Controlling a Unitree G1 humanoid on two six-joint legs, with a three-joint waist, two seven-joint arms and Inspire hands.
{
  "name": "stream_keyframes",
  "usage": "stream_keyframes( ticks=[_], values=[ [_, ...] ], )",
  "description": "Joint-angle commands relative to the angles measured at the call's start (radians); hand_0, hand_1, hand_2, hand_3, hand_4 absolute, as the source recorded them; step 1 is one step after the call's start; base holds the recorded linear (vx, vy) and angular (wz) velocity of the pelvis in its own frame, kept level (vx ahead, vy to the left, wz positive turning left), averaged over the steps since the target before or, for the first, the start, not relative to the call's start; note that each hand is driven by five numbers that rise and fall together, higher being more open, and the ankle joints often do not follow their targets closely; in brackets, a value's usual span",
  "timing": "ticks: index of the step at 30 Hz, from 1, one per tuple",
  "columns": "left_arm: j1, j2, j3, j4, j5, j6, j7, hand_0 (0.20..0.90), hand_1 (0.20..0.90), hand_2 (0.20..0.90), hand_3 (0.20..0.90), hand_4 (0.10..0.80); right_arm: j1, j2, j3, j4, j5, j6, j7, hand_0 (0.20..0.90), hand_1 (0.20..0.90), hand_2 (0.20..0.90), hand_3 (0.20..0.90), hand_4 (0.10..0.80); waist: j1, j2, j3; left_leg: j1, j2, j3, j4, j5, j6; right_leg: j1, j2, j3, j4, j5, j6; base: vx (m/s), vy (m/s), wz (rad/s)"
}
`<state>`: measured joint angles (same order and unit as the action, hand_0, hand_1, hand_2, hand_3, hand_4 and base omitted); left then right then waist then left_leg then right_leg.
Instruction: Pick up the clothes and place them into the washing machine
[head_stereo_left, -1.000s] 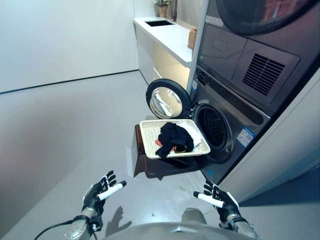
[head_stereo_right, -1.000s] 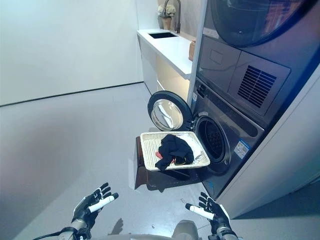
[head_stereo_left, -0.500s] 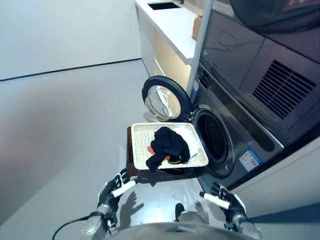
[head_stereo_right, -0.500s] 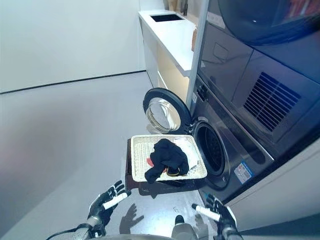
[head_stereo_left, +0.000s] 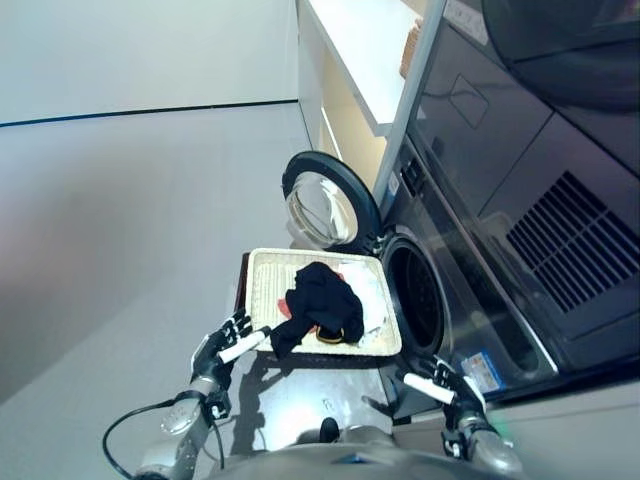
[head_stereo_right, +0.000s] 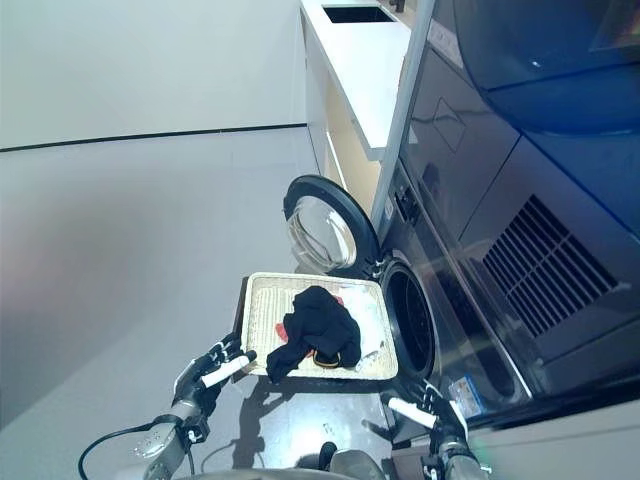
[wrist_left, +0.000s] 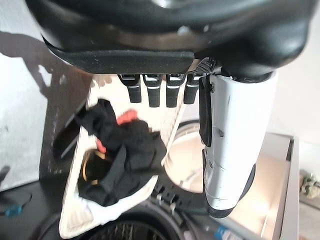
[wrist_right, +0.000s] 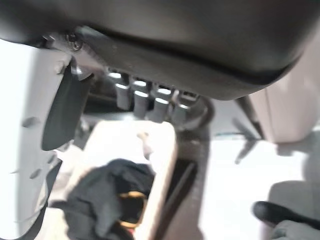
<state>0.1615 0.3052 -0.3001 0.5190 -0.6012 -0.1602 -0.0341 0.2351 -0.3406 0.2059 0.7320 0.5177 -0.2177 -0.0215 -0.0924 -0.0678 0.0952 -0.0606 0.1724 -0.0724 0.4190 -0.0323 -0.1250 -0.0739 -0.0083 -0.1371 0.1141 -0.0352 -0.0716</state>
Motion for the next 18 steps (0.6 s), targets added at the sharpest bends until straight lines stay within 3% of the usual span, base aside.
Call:
stream_keyframes(
  ticks=[1,3,4,5,8,11,13,14,18],
  values=[
    [-0.033,0.032,0.023,-0.093,0.004,-0.082,0.006,0.9,0.9,0.9,0.9,0.8,-0.042,-0.03,-0.095,-0.075,0.165,-0.102,-0.002,0.9,0.9,0.9,0.9,0.8,0.009,-0.014,0.029,-0.082,-0.028,0.061,-0.169,0.041,0.072,0.033,-0.027,0.115,-0.025,0.02,0.119,0.225,0.103,-0.04],
    [-0.031,0.03,0.023,-0.093,0.002,-0.081,0.007,0.9,0.9,0.9,0.9,0.8,-0.039,-0.019,-0.108,-0.077,0.209,-0.105,0.003,0.9,0.9,0.9,0.9,0.8,0.019,-0.006,0.033,-0.096,-0.029,0.053,-0.236,0.07,0.064,0.056,-0.024,0.124,-0.029,0.01,0.12,0.204,0.097,-0.19],
    [-0.022,0.028,0.026,-0.089,0.007,-0.079,0.002,0.9,0.9,0.9,0.9,0.8,-0.032,-0.02,-0.107,-0.085,0.165,-0.104,-0.01,0.9,0.9,0.9,0.9,0.8,0.038,0.012,0.034,-0.134,-0.029,0.024,-0.334,0.144,0.048,0.103,-0.012,0.142,-0.045,-0.01,0.125,0.28,0.13,-0.48],
    [-0.016,0.028,0.029,-0.088,0.008,-0.08,0.002,0.9,0.9,0.9,0.9,0.8,-0.031,-0.02,-0.106,-0.086,0.161,-0.105,-0.015,0.9,0.9,0.9,0.9,0.8,0.048,0.019,0.033,-0.157,-0.026,0.013,-0.376,0.181,0.042,0.126,-0.008,0.15,-0.053,-0.021,0.128,0.373,0.18,-0.47],
    [0.0,0.026,0.039,-0.079,0.005,-0.081,0.003,0.9,0.9,0.9,0.9,0.8,-0.036,-0.019,-0.101,-0.082,0.146,-0.1,-0.023,0.9,0.9,0.9,0.9,0.8,0.074,0.032,0.03,-0.195,-0.038,0.005,-0.449,0.229,0.029,0.193,-0.015,0.19,-0.073,-0.052,0.14,0.276,0.152,-0.29],
    [0.014,0.029,0.047,-0.082,0.003,-0.084,0.002,0.9,0.9,0.9,0.9,0.8,-0.039,-0.016,-0.099,-0.072,0.141,-0.096,-0.021,0.9,0.9,0.9,0.9,0.8,0.092,0.038,0.022,-0.202,-0.049,-0.02,-0.432,0.239,0.023,0.23,-0.031,0.222,-0.085,-0.068,0.154,0.228,0.193,-0.64],
    [0.028,0.027,0.055,-0.075,0.003,-0.084,-0.004,0.9,0.9,0.9,0.9,0.8,-0.042,-0.003,-0.089,-0.057,0.122,-0.086,-0.011,0.9,0.9,0.9,0.9,0.8,0.098,0.04,0.006,-0.188,-0.065,0.0,-0.418,0.214,0.043,0.252,-0.072,0.239,-0.087,-0.078,0.176,0.308,0.339,-0.83],
    [0.021,0.032,0.057,-0.069,0.009,-0.091,0.004,0.9,0.9,0.9,0.9,0.8,-0.076,0.012,-0.075,-0.017,0.112,-0.079,-0.019,0.9,0.9,0.9,0.9,0.8,0.108,0.036,-0.007,-0.185,-0.086,0.036,-0.392,0.194,0.062,0.236,-0.119,0.241,-0.052,-0.041,0.206,0.264,0.292,-0.49],
    [0.023,0.054,0.085,-0.068,0.011,-0.107,0.022,0.9,0.9,0.9,0.9,0.8,-0.109,0.018,-0.027,-0.024,0.072,-0.07,-0.017,0.9,0.9,0.9,0.9,0.8,0.119,0.023,-0.022,-0.162,-0.104,0.091,-0.395,0.166,0.087,0.196,-0.162,0.256,-0.022,0.024,0.234,0.191,0.208,-0.4]
  ],
)
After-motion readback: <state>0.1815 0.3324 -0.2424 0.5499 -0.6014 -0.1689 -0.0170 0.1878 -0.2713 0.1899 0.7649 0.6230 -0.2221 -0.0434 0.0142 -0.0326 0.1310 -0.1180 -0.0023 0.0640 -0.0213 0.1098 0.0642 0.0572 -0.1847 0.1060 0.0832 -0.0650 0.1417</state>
